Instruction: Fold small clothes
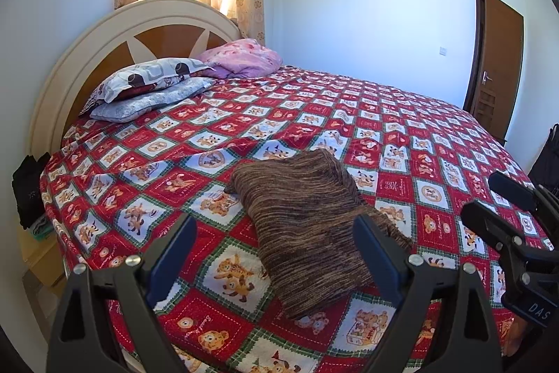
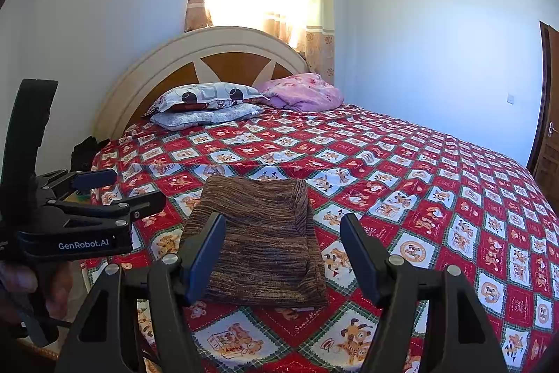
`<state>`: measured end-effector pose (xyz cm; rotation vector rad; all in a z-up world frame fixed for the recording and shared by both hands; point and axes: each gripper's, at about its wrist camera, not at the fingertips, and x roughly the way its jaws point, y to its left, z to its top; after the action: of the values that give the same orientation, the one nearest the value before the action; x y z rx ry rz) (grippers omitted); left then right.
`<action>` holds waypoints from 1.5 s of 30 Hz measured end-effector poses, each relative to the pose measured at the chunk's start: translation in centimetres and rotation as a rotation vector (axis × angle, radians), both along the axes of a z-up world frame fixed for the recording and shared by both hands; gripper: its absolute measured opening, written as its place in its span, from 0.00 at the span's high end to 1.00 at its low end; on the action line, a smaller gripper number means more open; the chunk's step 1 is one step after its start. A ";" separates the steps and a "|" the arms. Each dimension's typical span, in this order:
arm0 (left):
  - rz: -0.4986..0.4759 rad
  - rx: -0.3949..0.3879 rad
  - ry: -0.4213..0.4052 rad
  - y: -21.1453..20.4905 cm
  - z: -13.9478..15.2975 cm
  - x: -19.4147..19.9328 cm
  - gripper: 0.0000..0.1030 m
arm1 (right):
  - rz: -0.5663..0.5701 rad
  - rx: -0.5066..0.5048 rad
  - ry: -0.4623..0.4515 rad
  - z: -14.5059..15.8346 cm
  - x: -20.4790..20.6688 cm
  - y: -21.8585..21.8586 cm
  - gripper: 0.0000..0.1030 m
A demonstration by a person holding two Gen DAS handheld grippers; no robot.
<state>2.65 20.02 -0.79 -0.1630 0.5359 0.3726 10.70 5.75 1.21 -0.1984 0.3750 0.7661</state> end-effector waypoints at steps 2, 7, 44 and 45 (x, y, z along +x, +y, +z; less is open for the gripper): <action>-0.002 -0.001 0.001 0.0 0.0 0.0 0.10 | 0.000 -0.001 0.000 0.0 0.0 0.0 0.33; 0.000 -0.001 0.002 -0.1 -0.1 0.0 0.10 | -0.003 0.003 -0.001 0.0 -0.2 -0.1 0.33; 0.081 0.035 0.004 2.5 0.5 -0.4 0.00 | 0.004 0.025 -0.018 0.5 -1.6 0.5 0.32; 0.087 0.044 -0.005 2.5 0.6 -0.6 0.00 | 0.004 0.025 -0.018 0.5 -1.7 0.4 0.32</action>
<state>2.09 22.55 -0.23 -0.1453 0.5168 0.4677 9.00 6.17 1.69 -0.1828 0.3482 0.7720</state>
